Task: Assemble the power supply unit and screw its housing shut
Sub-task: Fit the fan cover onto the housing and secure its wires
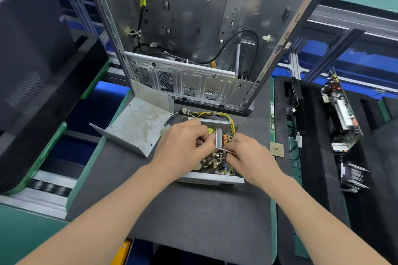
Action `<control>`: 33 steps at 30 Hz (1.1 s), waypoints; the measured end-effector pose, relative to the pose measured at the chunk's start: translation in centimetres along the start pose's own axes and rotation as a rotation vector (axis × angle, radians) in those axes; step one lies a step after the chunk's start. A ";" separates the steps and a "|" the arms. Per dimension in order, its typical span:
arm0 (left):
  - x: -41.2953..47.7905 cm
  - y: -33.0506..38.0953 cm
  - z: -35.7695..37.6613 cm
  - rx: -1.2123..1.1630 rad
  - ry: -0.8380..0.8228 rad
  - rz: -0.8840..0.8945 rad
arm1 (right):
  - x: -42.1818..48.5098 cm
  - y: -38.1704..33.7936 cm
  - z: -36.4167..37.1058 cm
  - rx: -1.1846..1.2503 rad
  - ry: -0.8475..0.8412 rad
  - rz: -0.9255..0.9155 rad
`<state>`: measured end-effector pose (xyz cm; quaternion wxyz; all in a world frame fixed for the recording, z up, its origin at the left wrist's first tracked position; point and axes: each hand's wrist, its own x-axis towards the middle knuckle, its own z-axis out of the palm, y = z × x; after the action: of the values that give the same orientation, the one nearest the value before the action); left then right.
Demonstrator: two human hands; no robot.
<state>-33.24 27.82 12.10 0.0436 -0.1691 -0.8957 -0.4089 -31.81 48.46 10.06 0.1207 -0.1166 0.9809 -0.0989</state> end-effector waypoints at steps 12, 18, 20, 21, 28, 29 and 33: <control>-0.1 -0.6 0.3 0.029 0.000 0.028 | 0.2 -0.1 0.0 -0.075 0.015 -0.031; -0.1 -0.9 0.7 0.039 -0.009 0.030 | 0.3 0.0 -0.1 -0.026 0.014 -0.021; -0.2 -1.1 0.9 0.044 -0.006 0.033 | 0.3 0.1 0.1 -0.004 0.027 -0.012; -0.2 -1.2 0.9 0.048 -0.004 0.034 | 0.2 0.1 0.2 0.006 0.033 -0.009; -0.5 -1.4 1.1 0.050 0.006 0.032 | 0.1 0.2 0.9 0.061 0.070 0.043; -0.6 -1.4 1.2 0.057 0.003 0.037 | 0.0 0.2 1.0 0.062 0.074 0.052; -0.9 -1.7 1.4 0.080 0.000 0.031 | 0.2 0.1 1.1 0.091 0.096 0.081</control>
<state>-32.84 27.62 9.77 0.0566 -0.1812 -0.9085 -0.3722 -31.71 48.31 8.93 0.0825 -0.0662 0.9839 -0.1440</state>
